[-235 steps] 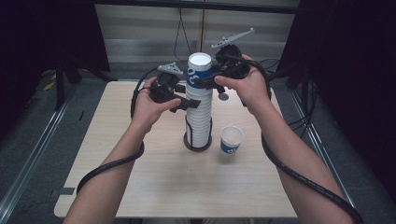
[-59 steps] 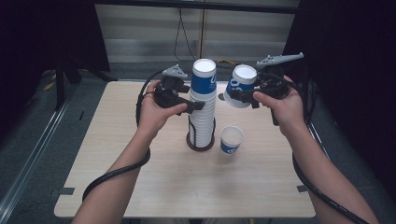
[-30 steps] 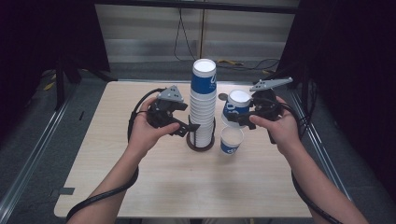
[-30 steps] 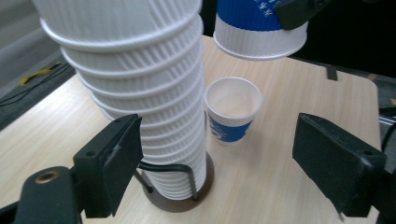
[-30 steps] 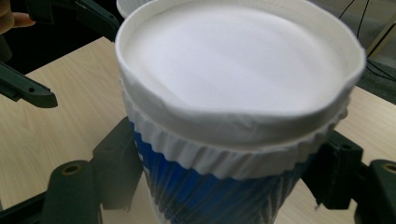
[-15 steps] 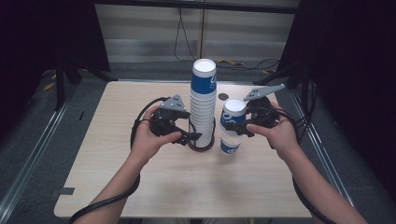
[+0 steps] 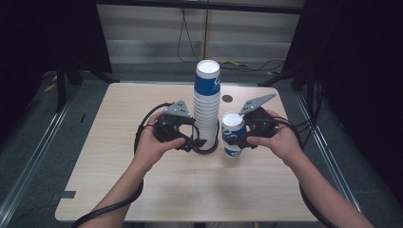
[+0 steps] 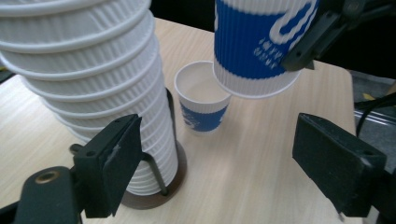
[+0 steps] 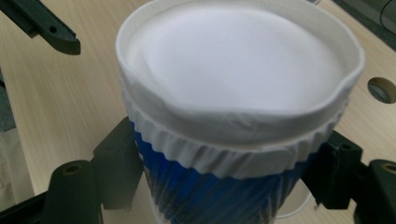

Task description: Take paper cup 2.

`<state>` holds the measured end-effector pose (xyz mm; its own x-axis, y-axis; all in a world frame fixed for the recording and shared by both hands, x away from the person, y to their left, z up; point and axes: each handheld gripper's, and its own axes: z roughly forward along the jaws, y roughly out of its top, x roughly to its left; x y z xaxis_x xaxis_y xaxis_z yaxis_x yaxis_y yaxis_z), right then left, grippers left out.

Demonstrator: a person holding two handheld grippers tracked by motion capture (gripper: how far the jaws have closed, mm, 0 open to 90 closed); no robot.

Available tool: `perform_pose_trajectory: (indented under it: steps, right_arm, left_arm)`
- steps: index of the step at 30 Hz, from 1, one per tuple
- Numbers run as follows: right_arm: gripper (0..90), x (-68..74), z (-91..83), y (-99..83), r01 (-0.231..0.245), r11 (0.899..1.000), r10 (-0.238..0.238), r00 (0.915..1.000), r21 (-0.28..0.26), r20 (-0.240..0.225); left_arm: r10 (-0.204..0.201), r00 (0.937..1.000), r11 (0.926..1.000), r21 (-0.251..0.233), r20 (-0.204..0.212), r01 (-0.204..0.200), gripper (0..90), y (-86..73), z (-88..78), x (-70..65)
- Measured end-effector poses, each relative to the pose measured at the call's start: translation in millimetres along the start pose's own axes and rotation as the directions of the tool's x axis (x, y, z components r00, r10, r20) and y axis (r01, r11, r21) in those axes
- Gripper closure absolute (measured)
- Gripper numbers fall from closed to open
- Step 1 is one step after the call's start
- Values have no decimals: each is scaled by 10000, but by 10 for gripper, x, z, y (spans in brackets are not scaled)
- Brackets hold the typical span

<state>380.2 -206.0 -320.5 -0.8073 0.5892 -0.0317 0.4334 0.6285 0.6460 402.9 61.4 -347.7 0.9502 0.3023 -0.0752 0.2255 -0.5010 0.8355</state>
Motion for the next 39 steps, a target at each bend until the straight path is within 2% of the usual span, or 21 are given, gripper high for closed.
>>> perform_pose_trajectory:
  steps: [4, 6, 13, 22, 24, 29, 34, 36, 39]
  right_arm:
    - [238, 45, 49, 1, 400, 9979, -391, 9991, 513, -178]
    - [237, 58, 75, 1, 570, 9967, -553, 9980, 570, -303]
    - [237, 121, 159, -15, 872, 9892, -816, 9953, 1182, -514]
    - [237, 169, 235, -48, 1213, 9802, -1109, 9911, 1568, -735]
    - [237, 186, 266, -55, 1320, 9748, -1195, 9897, 1798, -788]
    - [237, 192, 288, -51, 1424, 9714, -1270, 9878, 1901, -905]
    - [237, 221, 321, -48, 1633, 9638, -1476, 9851, 2107, -881]
    - [237, 231, 334, -46, 1720, 9609, -1539, 9832, 2169, -981]
    - [237, 243, 348, -38, 1819, 9565, -1617, 9813, 2279, -1043]
  left_arm:
    - [-70, 9998, 10000, 1, 186, 70, 158, -10, 12, -2]
    - [-59, 9998, 10000, -5, 178, 59, 158, -11, 17, -1]
    - [-113, 9990, 9999, 118, 424, 108, 158, -2, 36, -16]
    - [-122, 9984, 9997, 203, 558, 111, 157, 0, 53, -27]
    - [-155, 9978, 9996, 240, 652, 140, 157, -7, 70, -31]
    - [-112, 9974, 9993, 362, 712, 87, 157, -18, 96, -36]
    - [-267, 9971, 9994, 239, 718, 250, 157, -9, 109, -36]
    - [-359, 9957, 9993, 165, 851, 346, 157, -6, 120, -35]
    - [-349, 9960, 9992, 218, 824, 332, 157, -2, 130, -34]
